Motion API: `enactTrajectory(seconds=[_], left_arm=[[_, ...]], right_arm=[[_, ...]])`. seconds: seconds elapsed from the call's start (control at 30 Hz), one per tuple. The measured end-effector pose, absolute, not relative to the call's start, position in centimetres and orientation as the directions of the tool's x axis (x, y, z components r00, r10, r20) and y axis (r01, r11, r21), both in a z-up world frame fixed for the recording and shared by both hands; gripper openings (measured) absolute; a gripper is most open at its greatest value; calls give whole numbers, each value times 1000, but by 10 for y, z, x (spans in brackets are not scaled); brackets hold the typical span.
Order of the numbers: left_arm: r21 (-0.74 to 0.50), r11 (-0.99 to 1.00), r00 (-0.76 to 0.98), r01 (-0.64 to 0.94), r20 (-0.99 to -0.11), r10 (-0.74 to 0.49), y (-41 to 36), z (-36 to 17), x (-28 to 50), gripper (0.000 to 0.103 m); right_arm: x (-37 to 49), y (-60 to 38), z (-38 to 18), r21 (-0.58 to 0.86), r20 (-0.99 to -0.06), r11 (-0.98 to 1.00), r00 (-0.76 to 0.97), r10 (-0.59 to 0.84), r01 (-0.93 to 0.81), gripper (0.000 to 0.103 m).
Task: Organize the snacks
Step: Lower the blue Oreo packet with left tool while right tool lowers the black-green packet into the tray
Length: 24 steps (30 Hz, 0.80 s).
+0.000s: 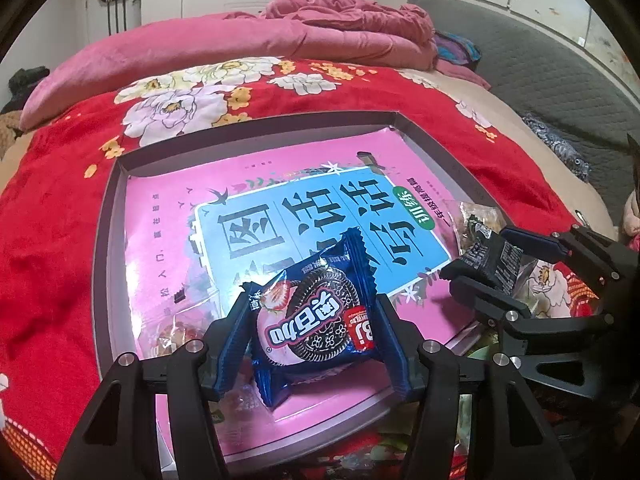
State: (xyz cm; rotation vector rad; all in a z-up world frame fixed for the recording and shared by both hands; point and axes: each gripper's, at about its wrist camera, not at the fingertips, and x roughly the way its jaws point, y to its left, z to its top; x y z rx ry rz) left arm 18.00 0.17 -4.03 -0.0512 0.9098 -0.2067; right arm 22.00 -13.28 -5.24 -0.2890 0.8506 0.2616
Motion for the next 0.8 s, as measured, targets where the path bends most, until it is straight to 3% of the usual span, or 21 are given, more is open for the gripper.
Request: enactTrajectory(seconds=[0.8], left_arm=[[-172, 972, 576, 157, -784, -232, 2, -40, 179, 62]], right_arm=[[214, -140, -51, -117, -774, 939, 622, 117, -322, 68]])
